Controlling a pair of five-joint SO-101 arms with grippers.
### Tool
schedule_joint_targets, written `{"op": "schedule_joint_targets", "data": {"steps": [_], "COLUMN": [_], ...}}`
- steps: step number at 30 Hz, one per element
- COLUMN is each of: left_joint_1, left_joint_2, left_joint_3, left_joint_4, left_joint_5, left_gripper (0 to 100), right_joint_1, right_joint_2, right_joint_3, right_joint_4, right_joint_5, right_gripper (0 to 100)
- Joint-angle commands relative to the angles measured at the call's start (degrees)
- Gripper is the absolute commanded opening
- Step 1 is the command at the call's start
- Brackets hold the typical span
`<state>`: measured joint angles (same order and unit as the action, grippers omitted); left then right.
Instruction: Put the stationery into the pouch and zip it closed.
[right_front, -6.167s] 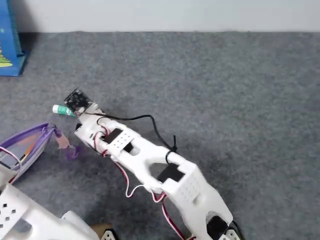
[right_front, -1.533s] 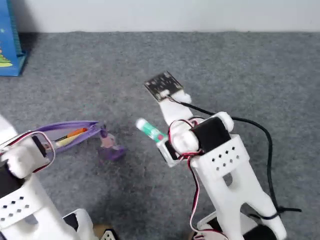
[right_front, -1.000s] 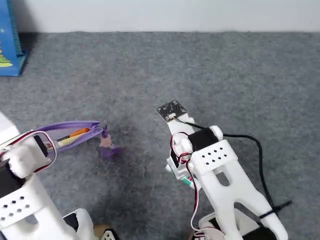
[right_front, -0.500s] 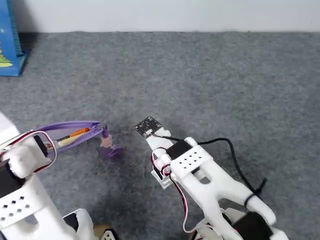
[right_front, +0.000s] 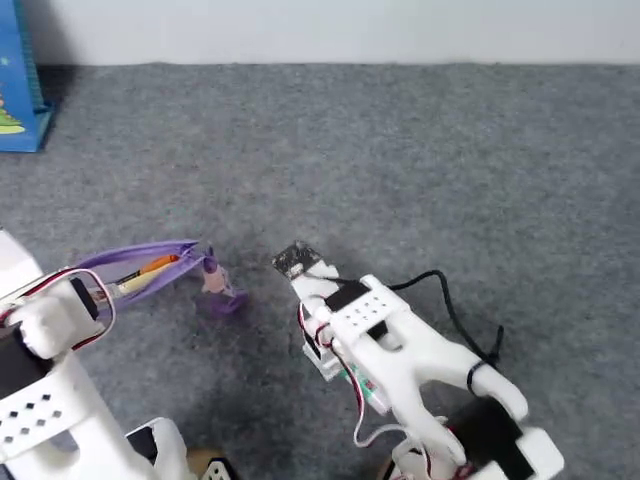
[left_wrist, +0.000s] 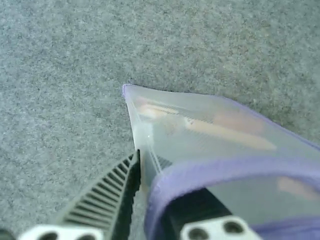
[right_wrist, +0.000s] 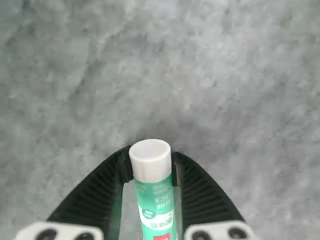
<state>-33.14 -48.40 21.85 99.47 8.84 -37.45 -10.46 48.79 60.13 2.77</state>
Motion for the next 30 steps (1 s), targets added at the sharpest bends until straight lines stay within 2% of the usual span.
{"op": "schedule_joint_targets", "data": {"steps": [1,6,10,14,18,21,26,30], "left_joint_1": [0.53,1.67,6.86,12.40,17.76,20.22,23.47,24.88], "left_joint_2": [0.53,0.53,0.53,0.53,0.53,0.53,0.53,0.53], "left_joint_3": [-0.04,-0.13,0.84,1.36,1.45,1.45,1.45,1.19], "left_joint_4": [0.97,0.97,0.97,0.97,0.97,0.97,0.97,0.97], "left_joint_5": [0.00,0.00,0.62,4.40,7.03,8.09,8.53,8.53], "left_gripper": [1,1,1,1,1,1,1,1], "right_joint_1": [-0.66,-0.66,-0.66,-0.66,-0.40,-0.66,-4.70,-8.22], "right_joint_2": [-8.92,-30.11,-48.92,-61.67,-64.75,-64.57,-65.19,-65.27], "right_joint_3": [-0.18,-0.26,-0.62,-3.08,-8.62,-14.77,-20.13,-21.27], "right_joint_4": [5.49,15.16,19.91,22.81,24.40,23.16,15.87,5.85], "right_joint_5": [0.26,0.18,0.53,1.76,1.58,-1.49,-2.37,-2.46], "right_gripper": [0.7,0.8,0.8,0.8,0.8,0.8,0.8,0.8]}}
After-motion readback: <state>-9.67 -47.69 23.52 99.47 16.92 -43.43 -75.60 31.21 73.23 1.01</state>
